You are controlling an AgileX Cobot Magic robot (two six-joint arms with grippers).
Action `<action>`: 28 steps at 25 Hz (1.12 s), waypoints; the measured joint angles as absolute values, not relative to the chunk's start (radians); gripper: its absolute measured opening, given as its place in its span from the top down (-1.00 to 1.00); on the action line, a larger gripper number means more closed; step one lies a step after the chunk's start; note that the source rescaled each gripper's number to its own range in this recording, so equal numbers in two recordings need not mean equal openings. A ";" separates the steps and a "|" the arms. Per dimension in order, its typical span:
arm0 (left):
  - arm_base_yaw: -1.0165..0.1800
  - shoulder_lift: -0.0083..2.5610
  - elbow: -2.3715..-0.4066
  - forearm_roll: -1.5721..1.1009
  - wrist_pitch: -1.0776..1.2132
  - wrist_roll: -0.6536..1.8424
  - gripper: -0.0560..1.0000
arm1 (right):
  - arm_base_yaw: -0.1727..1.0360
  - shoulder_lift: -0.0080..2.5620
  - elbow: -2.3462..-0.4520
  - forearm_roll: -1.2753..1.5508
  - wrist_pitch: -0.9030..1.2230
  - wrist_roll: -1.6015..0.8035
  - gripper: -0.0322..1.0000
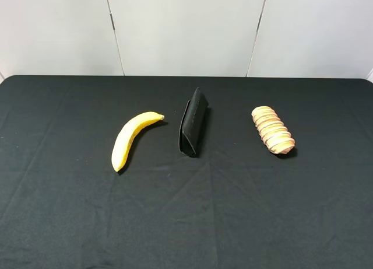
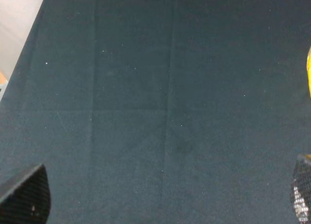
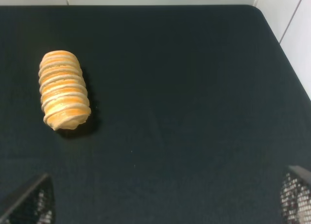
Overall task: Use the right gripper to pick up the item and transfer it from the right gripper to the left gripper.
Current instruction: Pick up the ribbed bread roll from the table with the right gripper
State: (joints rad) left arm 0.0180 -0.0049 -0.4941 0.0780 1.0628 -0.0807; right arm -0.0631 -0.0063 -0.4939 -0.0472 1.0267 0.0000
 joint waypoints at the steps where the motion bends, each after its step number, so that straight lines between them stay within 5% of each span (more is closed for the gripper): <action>1: 0.018 -0.005 -0.494 0.078 1.063 -0.081 -0.98 | -0.063 -0.006 -0.494 -0.047 1.027 0.000 -1.00; 28: 0.018 -0.005 -0.494 0.078 1.063 -0.081 -0.98 | -0.063 0.129 -0.553 -0.011 1.033 0.000 -1.00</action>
